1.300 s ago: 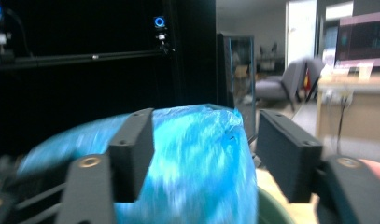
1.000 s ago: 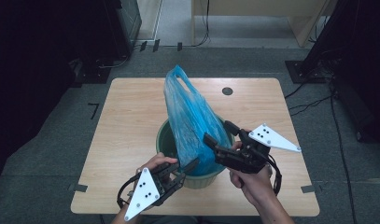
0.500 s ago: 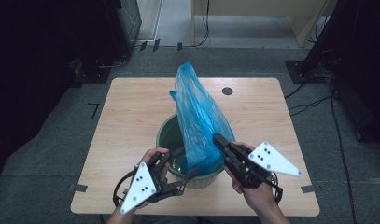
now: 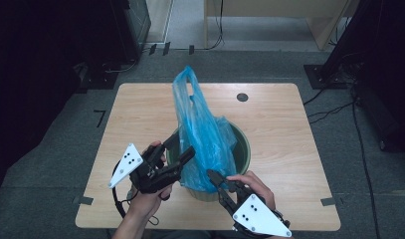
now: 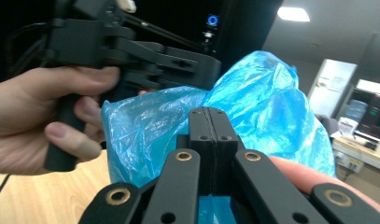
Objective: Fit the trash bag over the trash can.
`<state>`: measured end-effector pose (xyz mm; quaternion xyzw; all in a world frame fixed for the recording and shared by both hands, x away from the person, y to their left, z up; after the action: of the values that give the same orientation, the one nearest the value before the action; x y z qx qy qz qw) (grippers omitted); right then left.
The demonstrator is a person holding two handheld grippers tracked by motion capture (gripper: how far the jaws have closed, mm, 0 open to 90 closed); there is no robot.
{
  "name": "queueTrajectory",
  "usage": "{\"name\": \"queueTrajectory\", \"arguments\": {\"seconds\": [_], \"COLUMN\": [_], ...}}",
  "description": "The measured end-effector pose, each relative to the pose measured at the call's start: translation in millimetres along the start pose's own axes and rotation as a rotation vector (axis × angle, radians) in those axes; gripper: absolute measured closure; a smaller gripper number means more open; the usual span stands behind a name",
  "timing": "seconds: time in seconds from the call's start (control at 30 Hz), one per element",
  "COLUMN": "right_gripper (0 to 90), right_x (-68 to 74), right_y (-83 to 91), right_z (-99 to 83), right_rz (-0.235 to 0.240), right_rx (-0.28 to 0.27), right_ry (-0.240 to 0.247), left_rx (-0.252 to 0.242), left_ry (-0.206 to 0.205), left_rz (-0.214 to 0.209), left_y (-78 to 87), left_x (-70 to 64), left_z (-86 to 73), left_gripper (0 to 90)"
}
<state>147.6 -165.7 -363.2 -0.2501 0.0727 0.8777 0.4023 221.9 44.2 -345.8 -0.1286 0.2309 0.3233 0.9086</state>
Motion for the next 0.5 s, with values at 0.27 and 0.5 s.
{"name": "queueTrajectory", "arguments": {"seconds": [0.27, 0.5], "right_gripper": [65.6, 62.0], "right_x": [-11.0, -57.6], "right_y": [9.3, 19.6], "right_z": [1.1, 21.0], "right_rz": [0.085, -0.045], "right_rx": [-0.054, -0.094], "right_ry": [-0.072, -0.195], "left_rx": [-0.049, -0.084], "left_ry": [-0.139, -0.331], "left_rz": [-0.087, -0.180], "left_y": [7.4, 11.9], "left_x": [-13.1, -37.3], "left_z": [-3.8, -15.5], "left_gripper": [89.9, 89.9]}}
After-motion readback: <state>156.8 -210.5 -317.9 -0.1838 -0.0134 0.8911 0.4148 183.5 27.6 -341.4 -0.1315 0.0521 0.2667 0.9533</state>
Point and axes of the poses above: each handheld gripper's, and its own axes: y roughly backward along the jaws, z roughly out of its top, x roughly to its left, the point moved 2 cm from there along -y, roughly forward along the jaws, and after that the axes turned 14 degrees about y, right-handed, at the moved point
